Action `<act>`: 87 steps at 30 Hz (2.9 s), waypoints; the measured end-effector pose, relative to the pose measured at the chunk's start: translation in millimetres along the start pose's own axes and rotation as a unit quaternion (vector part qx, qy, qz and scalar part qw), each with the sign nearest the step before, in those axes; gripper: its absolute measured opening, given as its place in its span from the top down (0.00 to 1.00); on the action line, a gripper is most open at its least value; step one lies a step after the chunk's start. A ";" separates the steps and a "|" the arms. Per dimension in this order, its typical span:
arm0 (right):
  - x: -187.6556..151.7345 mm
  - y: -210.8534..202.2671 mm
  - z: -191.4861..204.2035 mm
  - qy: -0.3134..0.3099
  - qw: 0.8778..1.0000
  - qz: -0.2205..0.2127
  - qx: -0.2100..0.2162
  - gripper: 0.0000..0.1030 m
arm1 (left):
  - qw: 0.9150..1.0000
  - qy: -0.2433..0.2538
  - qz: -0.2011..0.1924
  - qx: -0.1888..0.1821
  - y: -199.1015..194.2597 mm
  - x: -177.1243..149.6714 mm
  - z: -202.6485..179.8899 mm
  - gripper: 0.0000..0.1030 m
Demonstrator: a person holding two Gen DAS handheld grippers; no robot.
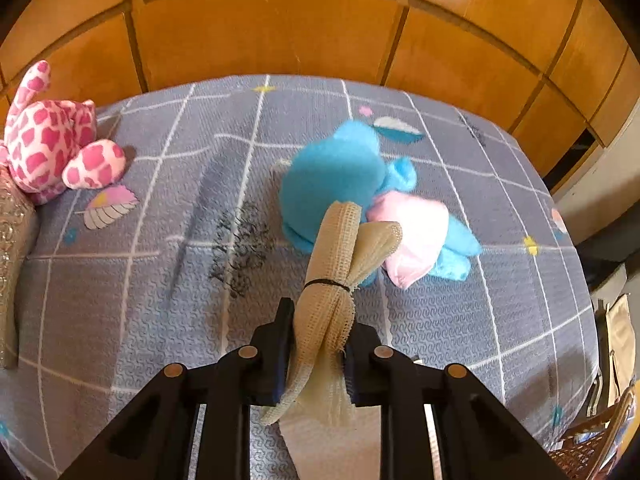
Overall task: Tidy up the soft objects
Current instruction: 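Carry the beige rolled cloth with the right tool toward the gold tray, then lower the beige cloth into the gold tray and open the right tool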
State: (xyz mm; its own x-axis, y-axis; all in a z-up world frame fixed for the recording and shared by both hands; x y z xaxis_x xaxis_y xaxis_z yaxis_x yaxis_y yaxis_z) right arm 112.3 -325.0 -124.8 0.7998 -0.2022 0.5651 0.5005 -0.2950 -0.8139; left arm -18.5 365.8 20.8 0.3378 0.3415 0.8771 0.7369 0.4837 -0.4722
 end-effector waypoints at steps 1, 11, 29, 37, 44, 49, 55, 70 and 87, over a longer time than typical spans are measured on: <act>0.5 -2.1 2.4 -0.003 1.000 -0.004 0.001 0.80 | 1.000 0.002 0.010 -0.007 2.5 -5.4 -3.8 0.24; -3.6 -32.3 24.8 0.004 0.993 -0.027 0.111 0.81 | 0.974 0.136 0.091 -0.157 -9.4 -90.9 -122.2 0.25; -123.4 -175.8 235.1 -0.233 0.912 -0.058 0.332 0.82 | 0.975 0.123 0.127 -0.137 6.4 -111.4 -121.9 0.24; -115.9 -197.2 285.0 -0.269 0.887 -0.055 0.371 0.82 | 0.981 0.094 0.126 -0.114 16.8 -104.8 -103.6 0.24; -80.0 -214.0 332.1 -0.284 0.873 -0.077 0.388 0.82 | 0.982 0.078 0.133 -0.108 23.4 -105.0 -95.6 0.24; -56.4 -211.2 381.5 -0.304 0.867 -0.083 0.386 0.82 | 0.983 0.079 0.129 -0.108 24.3 -103.5 -95.6 0.24; -37.9 -185.8 435.1 -0.331 0.870 -0.084 0.355 0.79 | 0.982 0.064 0.143 -0.109 29.8 -105.8 -91.2 0.24; -29.5 -155.5 437.2 -0.313 0.889 -0.092 0.322 0.61 | 0.980 0.066 0.150 -0.112 30.0 -110.4 -92.7 0.24; -66.4 -185.4 406.5 -0.311 0.886 -0.119 0.324 0.61 | 0.981 0.084 0.123 -0.126 10.6 -101.3 -105.5 0.24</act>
State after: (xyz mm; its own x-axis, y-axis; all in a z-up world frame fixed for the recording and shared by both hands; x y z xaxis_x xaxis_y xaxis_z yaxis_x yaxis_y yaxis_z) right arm 101.1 122.6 -66.2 0.5736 0.4068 0.7110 0.6026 0.3784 -0.7027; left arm 16.9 251.3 -63.7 0.6000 0.2746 0.7514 0.7352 0.1810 -0.6533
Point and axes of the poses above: each gripper's, at about its wrist camera, not at the fingertips, and y roughly the way its jaws point, z to its left, x to its top, the point moved 6 cm from there along y, roughly the way its jaws point, and after that the axes turned 5 degrees about -z, right-handed, at the moved point
